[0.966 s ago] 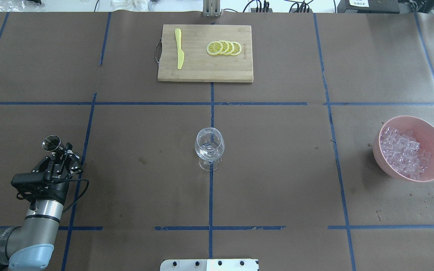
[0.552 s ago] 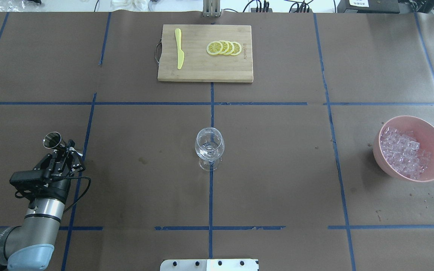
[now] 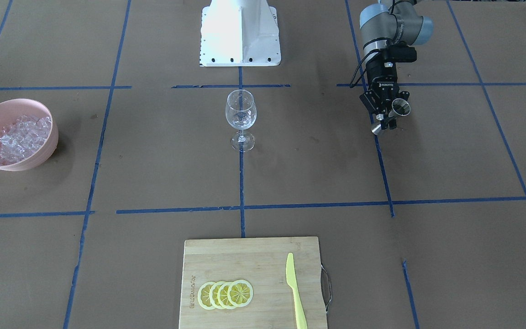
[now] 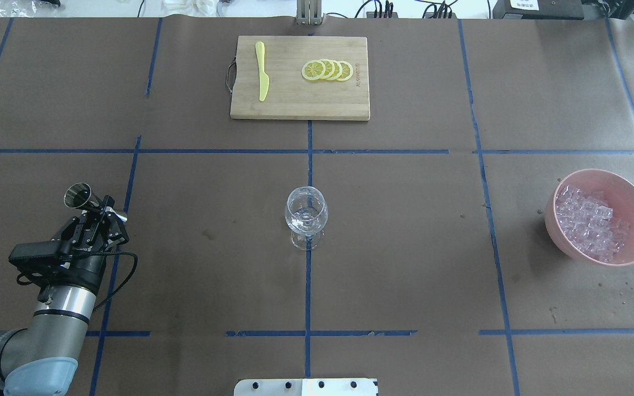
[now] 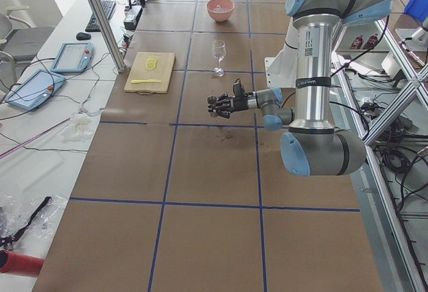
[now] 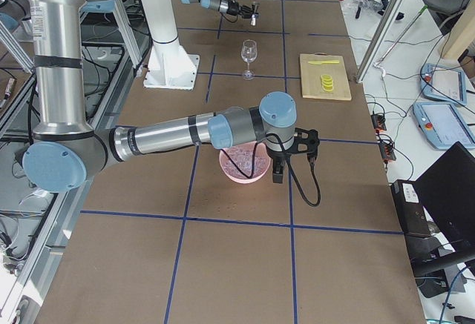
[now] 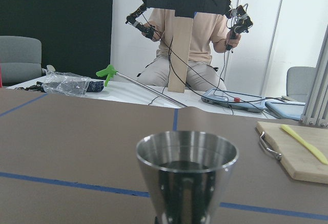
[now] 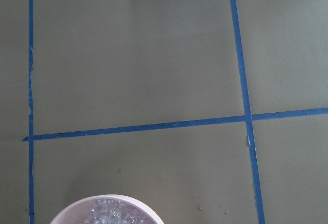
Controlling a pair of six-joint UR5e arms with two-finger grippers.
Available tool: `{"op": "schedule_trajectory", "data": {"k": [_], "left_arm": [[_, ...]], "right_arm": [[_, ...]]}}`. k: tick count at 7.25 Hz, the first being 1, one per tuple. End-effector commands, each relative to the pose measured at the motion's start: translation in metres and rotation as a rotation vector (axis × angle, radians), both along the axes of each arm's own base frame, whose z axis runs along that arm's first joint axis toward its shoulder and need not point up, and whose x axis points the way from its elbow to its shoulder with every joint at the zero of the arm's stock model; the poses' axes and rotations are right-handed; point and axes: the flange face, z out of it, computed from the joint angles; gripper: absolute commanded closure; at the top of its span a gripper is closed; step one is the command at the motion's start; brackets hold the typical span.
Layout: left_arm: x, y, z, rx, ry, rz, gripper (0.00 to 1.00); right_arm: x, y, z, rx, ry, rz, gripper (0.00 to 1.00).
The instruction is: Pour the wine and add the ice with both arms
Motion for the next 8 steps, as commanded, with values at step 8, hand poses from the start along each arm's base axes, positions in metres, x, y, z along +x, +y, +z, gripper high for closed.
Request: {"op": "schedule_trajectory", "data": {"k": [8], "left_arm": [[0.002,-0.024,-0.152,0.176,-0.037,0.108,1.0]], "right_arm": [[-0.043,0.008,-0.032,0.023,-0.007,-0.049,0.0]]}}
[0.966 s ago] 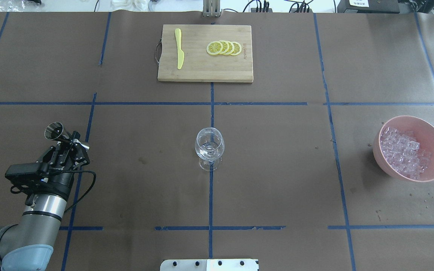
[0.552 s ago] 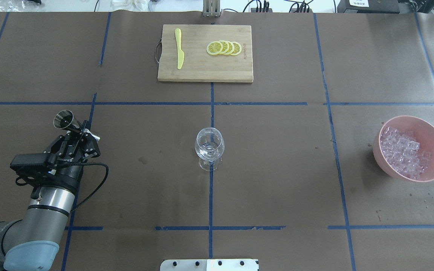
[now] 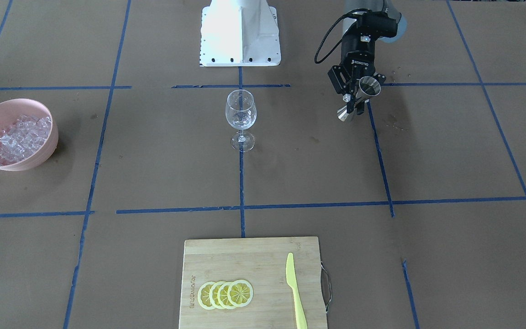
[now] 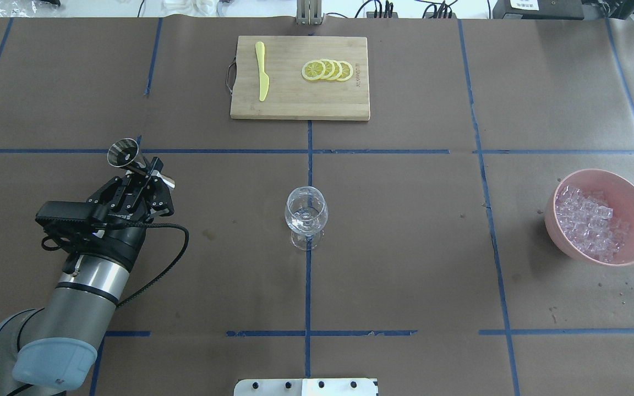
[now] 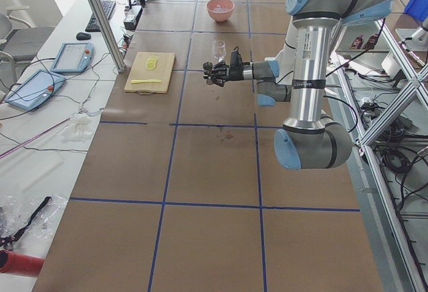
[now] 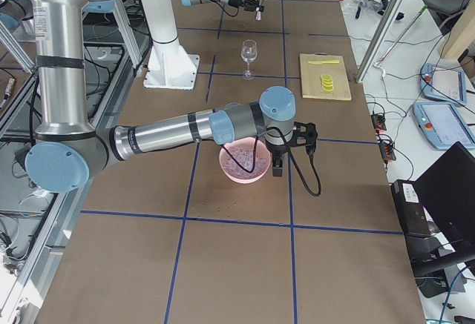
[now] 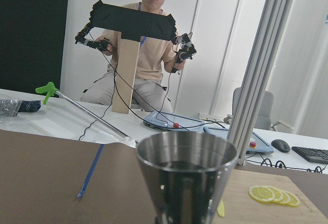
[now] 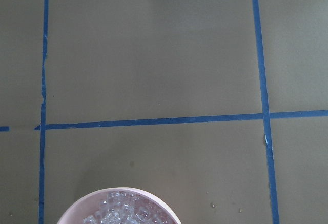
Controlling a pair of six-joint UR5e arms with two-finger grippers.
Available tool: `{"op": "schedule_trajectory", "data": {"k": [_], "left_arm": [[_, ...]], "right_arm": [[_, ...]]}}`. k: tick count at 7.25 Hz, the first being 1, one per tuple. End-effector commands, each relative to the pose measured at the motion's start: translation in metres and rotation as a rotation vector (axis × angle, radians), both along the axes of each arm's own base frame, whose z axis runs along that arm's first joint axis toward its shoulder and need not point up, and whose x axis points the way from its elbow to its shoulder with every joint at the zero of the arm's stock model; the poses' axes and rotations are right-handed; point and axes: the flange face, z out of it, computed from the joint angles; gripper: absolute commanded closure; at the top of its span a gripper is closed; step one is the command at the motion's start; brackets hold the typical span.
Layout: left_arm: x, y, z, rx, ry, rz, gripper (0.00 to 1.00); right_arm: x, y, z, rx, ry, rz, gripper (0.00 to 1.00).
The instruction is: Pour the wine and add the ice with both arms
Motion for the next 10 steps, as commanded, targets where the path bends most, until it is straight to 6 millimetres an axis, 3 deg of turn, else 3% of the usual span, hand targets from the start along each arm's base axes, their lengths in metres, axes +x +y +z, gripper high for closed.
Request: {"op": "schedule_trajectory", "data": {"k": [1,4,6,8,10], "left_arm": [[0.009,-0.001,-0.031,0.048,-0.066,0.011,1.0],[0.018,-0.002,-0.051,0.086,-0.142,0.015,1.0],[0.024,-0.002,-0.071,0.11,-0.167,0.017,1.0],[0.03,0.001,-0.093,0.136,-0.2,0.023,1.0],[0.041,0.012,-0.102,0.157,-0.244,0.048,1.0]], "right_arm": [[-0.036,0.009,-0.03,-0.022,-0.006,0.0,0.0],[-0.092,0.025,-0.056,-0.008,0.069,0.017,0.0],[-0.113,0.06,-0.033,0.062,0.062,0.063,0.0],[-0.125,0.07,-0.022,0.043,0.077,0.038,0.0],[-0.138,0.084,-0.006,0.037,0.122,0.005,0.0]]}}
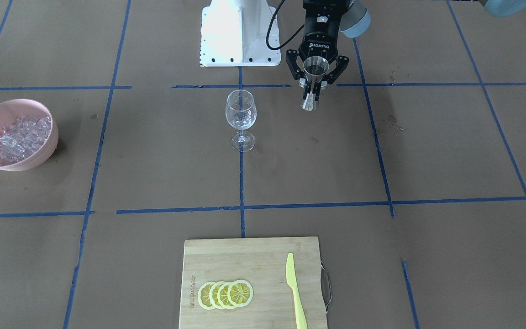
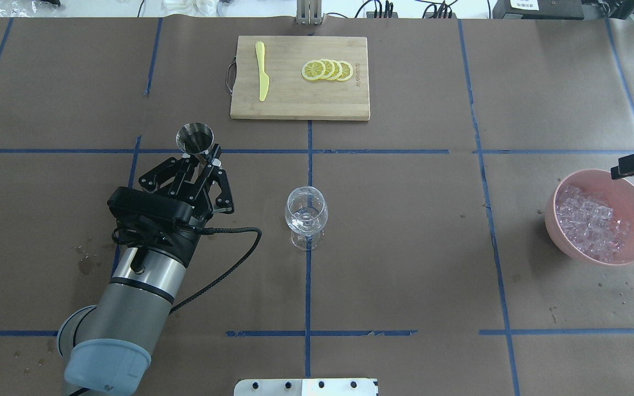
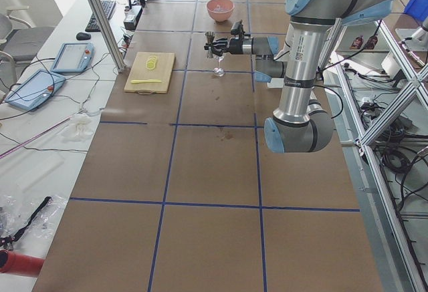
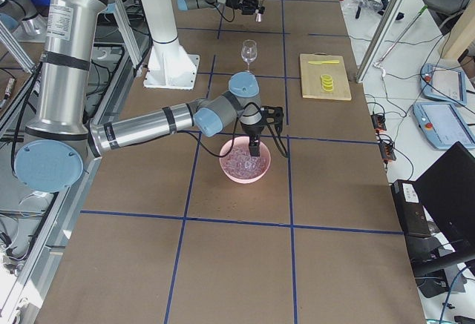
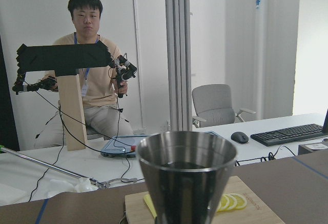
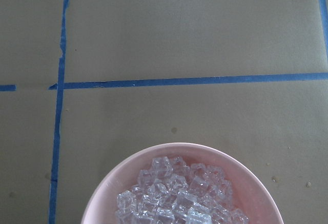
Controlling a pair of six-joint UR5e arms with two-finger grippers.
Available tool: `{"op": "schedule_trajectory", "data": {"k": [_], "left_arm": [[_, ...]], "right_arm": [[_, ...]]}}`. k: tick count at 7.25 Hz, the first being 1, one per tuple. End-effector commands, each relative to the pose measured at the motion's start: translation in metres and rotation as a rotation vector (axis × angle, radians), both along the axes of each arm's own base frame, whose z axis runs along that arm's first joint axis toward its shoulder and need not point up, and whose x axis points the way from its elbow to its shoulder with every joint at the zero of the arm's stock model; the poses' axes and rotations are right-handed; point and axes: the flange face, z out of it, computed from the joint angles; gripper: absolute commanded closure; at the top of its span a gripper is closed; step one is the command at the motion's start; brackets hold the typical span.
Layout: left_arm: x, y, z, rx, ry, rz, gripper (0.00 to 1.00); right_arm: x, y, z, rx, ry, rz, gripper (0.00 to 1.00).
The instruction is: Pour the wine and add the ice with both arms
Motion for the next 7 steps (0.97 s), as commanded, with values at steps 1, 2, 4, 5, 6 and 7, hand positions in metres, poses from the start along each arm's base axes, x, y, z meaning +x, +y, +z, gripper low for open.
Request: {"op": "schedule_trajectory", "data": {"k": [1,2,4,5,6,7], "left_arm": [[0.021,0.017,-0.014,0.043,-0.111,0.035,1.0],[0.035,0.021,-0.013,0.055,-0.165,0.045,1.0],[0.05,0.029,-0.013,0.115,-0.354,0.057,1.0],[0.052,0.029,-0.012,0.129,-0.402,0.054,1.0],[0.059,0.029,-0.007,0.143,-0.471,0.056,1.0],[0.072,0.03,-0.007,0.15,-0.507,0.056,1.0]], "right_arm": [[-0.006,0.012,0.013,-0.013,0.024,-0.023,0.0],[-0.006,0.014,0.016,-0.018,0.026,-0.025,0.0],[-0.004,0.017,0.02,-0.025,0.032,-0.027,0.0],[-0.004,0.017,0.02,-0.025,0.032,-0.027,0.0],[-0.004,0.017,0.02,-0.025,0.032,-0.027,0.0],[-0.004,0.017,0.02,-0.025,0.03,-0.028,0.0]]}}
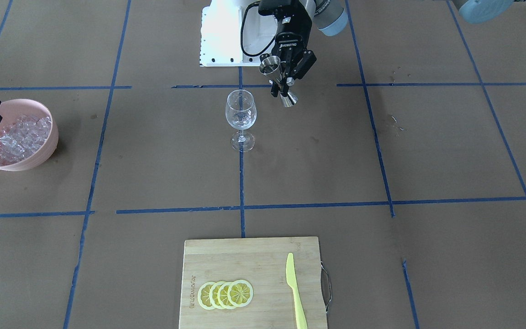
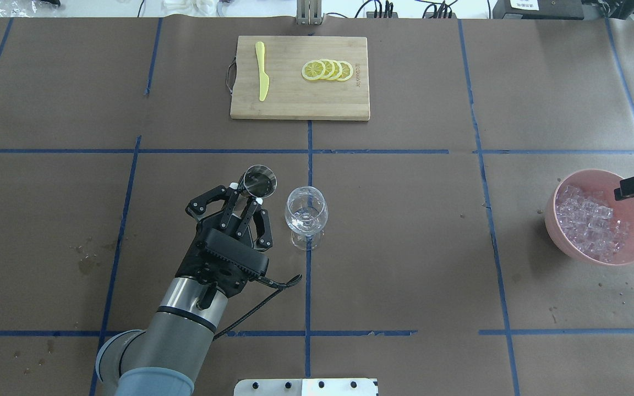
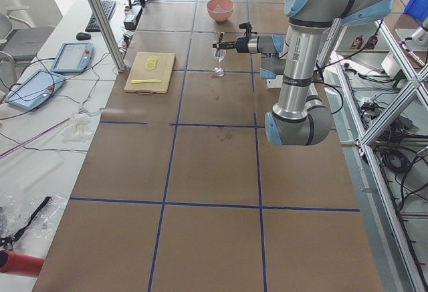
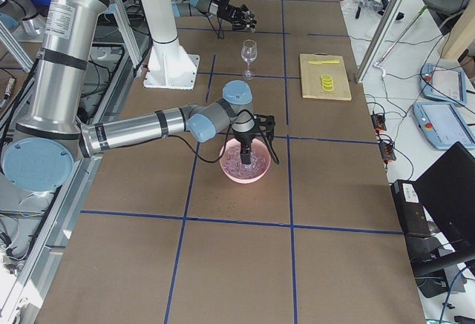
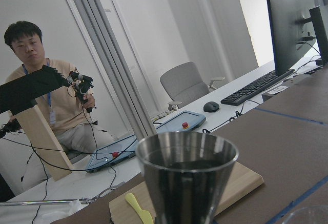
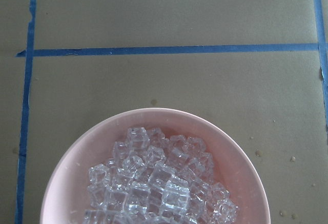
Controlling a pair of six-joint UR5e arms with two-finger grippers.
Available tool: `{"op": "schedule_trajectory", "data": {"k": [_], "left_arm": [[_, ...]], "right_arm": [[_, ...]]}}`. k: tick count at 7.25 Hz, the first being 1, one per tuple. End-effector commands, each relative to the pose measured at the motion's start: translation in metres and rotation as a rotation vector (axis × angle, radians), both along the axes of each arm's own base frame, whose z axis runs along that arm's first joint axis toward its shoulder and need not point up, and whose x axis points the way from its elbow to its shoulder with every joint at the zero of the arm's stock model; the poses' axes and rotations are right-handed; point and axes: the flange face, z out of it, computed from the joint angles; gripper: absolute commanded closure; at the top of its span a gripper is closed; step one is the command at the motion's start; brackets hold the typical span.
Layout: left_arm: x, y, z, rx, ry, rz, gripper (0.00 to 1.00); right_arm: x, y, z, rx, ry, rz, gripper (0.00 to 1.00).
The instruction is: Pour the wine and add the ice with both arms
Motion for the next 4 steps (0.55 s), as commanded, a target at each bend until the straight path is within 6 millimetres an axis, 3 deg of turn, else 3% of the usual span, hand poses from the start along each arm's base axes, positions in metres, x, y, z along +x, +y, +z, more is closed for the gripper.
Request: {"op": "schedule_trajectory", "data": {"k": [1,4], "left_arm": [[0.024,0.0,0.002,0.03,-0.115,-0.002,1.0],[0.033,-0.001,-0.011,0.067,-0.308,-0.006,1.0]], "right_arm": [[0.0,0.0,0.0,-0.002,-0.004,-0.001,0.0],[-0.001,0.0,-0.001,-0.002,-0.007,-0.003,0.0]]}}
